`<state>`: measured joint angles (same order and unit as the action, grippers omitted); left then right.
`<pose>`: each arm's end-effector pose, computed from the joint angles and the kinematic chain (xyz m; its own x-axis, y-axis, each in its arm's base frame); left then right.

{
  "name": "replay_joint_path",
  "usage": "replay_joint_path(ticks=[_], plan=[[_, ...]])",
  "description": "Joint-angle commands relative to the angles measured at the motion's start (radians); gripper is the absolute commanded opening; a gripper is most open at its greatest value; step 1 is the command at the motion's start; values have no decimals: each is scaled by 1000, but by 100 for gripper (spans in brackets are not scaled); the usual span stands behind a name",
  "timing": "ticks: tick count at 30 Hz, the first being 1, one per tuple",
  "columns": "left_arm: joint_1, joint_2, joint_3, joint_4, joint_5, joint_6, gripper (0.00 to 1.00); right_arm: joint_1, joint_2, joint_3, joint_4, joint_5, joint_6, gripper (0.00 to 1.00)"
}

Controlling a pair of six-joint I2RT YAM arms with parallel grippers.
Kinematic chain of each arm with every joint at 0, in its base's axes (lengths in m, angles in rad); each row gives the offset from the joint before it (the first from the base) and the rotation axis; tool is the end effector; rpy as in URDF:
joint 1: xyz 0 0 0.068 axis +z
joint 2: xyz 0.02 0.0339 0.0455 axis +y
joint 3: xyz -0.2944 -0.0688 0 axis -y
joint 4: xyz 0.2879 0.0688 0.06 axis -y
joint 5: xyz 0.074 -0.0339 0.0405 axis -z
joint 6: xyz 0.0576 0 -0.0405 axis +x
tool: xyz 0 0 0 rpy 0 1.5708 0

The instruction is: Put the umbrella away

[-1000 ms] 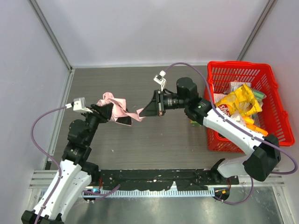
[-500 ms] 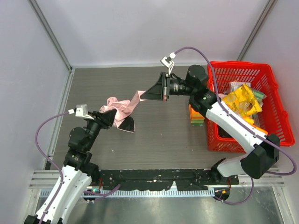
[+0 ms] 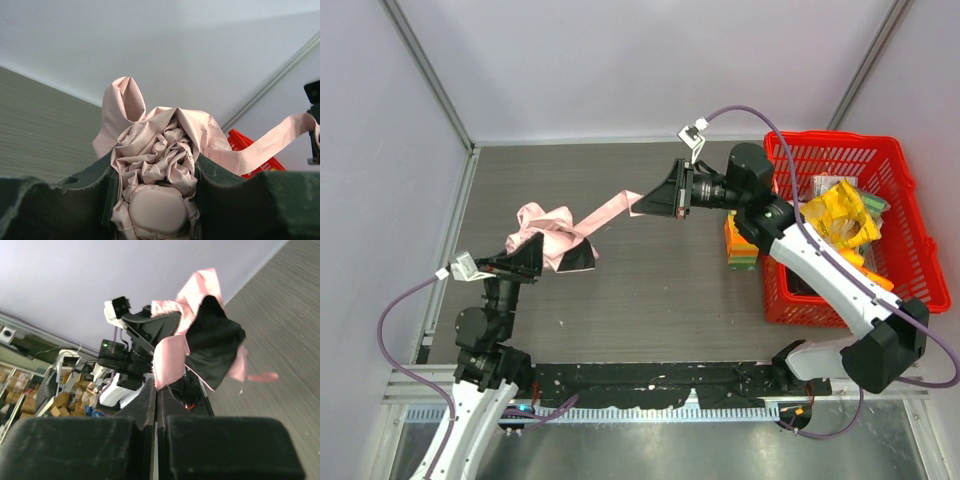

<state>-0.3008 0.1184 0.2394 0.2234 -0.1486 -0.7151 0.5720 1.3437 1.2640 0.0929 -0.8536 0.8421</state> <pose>0.1262 -0.0302 0.2868 0.1386 -0.7220 -0.6779 0.3322 0.6788 -0.6549 0.2770 0.2299 0.4387 -0.7308 0.1127 -0.6733 -0.6671 0.0910 0.7394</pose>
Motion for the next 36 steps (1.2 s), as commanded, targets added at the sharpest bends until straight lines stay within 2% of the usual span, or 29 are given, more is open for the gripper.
replay_joint_path(ticks=[1, 3, 4, 5, 6, 7, 8, 9, 10, 11, 13, 14, 16, 23, 27, 30, 33, 36], plan=[[2, 19, 57, 113, -66, 63, 0, -1, -92, -61, -175, 146, -92, 4], [2, 53, 83, 111, -14, 86, 0, -1, -103, -72, -249, 162, -142, 14], [0, 76, 90, 110, 15, 94, 0, -1, -101, -60, -315, 200, -223, 25], [2, 89, 98, 105, 39, 111, 0, 0, -91, -25, -437, 211, -312, 29], [2, 102, 104, 99, 61, 127, 0, -1, -80, 1, -502, 244, -380, 38], [2, 112, 112, 88, 90, 149, 0, 8, -66, 68, -645, 279, -506, 44], [2, 124, 121, 79, 122, 189, 0, 21, -61, 99, -697, 333, -561, 54], [2, 136, 136, 50, 144, 221, 0, 26, -55, 144, -787, 353, -659, 58], [2, 144, 156, 19, 185, 250, 0, 28, -52, 168, -842, 399, -687, 65], [2, 153, 166, 1, 196, 264, 0, 31, -40, 214, -866, 410, -740, 67], [2, 164, 182, -22, 190, 272, 0, 58, -5, 294, -947, 442, -819, 70], [2, 162, 192, -35, 198, 282, 0, 81, 3, 316, -991, 512, -836, 70], [2, 164, 199, -39, 207, 301, 0, 120, 26, 374, -1012, 556, -877, 72], [2, 188, 250, -64, 261, 351, 0, 239, 210, 492, -949, 323, -914, 73], [2, 188, 259, -62, 276, 355, 0, 273, 252, 448, -774, 220, -877, 73], [2, 193, 265, -55, 299, 352, 0, 282, 278, 430, -746, 222, -902, 71], [2, 187, 267, -53, 304, 347, 0, 290, 304, 420, -737, 151, -914, 69], [2, 173, 253, -33, 307, 339, 0, 296, 295, 367, -694, 163, -931, 68]])
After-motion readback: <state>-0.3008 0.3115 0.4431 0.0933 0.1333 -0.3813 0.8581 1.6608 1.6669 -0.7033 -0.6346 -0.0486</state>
